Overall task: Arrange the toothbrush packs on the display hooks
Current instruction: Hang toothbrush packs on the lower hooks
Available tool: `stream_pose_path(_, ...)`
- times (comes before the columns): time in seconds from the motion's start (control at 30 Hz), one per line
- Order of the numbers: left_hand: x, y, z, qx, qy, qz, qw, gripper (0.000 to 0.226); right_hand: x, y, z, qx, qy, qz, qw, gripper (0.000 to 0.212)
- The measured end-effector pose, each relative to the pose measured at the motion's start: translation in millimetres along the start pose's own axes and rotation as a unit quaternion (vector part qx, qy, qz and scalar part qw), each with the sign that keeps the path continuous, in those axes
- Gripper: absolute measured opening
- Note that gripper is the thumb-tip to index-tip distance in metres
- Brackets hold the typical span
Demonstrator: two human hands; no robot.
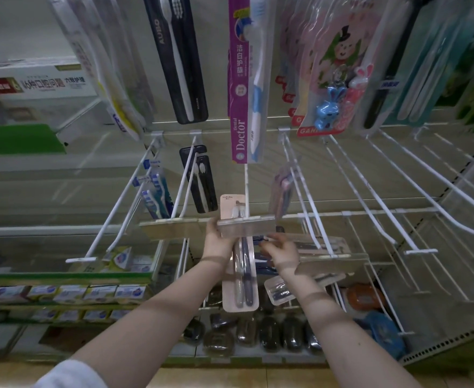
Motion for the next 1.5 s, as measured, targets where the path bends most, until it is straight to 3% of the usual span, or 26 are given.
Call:
stream_pose_path(0.23,4.2,20.0,-1.9,-0.016,-0.016,0.033,0.999,0.031,-17.4,-24.5,-20.9,-0.006,0.050,-0.044,0.998,0.025)
stream_pose_path(0.47,3.2,11.0,11.3,0.010,-0.046,0.021,0.999,0.072,-20.9,-22.6,-28.4,0.040,0.035,0.001,0.999,0.021)
stream_pose_path(0.7,3.6,15.1,11.1,0.009,-0.087,0.048,0.995,0.027,-20.5,-18.5,-28.8,0.035,0.033,0.030,0.998,0.022)
stream_pose_path(1.03,-8.5,14.4,23.6,-0.014,-0.147,0.043,0.988,0.016,-22.5,-19.3,-31.2,0.057,0.039,0.031,0.997,0.025)
stream_pose_path(1.23,-13.2,-0.3,31.8,-0.029,-0.139,0.001,0.990,0.019,-20.8,-17.0,-28.4,0.061,0.039,0.028,0.997,0.017)
stream_pose_path(1.5,-10.9,-12.6,44.5,-0.038,-0.168,-0.012,0.985,0.017,-11.8,2.5,-19.3,0.061,0.047,0.050,0.996,0.030)
Point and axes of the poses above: each hand's wrist, its own x-axis towards the middle knuckle, its own y-axis out of the back of the hand, z = x × y, the point moved 8 cm from there along x, towards the middle knuckle, and after that the axes turned 3 degrees about -x, right-handed, at the moved point
